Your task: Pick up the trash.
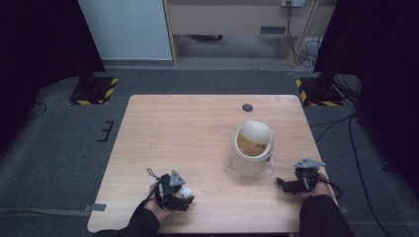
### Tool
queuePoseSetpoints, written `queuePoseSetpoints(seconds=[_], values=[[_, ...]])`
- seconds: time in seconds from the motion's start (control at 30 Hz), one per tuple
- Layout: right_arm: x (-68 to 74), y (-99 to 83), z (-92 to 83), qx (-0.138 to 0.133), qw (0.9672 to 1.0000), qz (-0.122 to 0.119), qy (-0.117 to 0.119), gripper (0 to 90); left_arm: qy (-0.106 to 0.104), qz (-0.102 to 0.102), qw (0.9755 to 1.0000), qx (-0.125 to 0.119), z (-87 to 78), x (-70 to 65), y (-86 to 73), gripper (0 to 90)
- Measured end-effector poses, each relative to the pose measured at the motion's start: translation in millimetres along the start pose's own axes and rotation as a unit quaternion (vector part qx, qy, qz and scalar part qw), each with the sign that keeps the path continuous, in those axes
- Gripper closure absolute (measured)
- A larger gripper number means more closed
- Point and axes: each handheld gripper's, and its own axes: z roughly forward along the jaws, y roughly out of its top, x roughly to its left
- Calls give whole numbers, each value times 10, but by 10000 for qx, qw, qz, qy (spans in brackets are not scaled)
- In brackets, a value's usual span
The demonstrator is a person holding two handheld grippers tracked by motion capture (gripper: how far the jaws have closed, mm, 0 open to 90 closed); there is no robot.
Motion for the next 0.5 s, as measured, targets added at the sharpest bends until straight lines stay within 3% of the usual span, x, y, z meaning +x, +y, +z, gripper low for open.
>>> queuePoseSetpoints(seconds=[0.5], values=[[0,0,0,1,10000,-1,2,4,-134,62,9996,224,100,-26,33,446]])
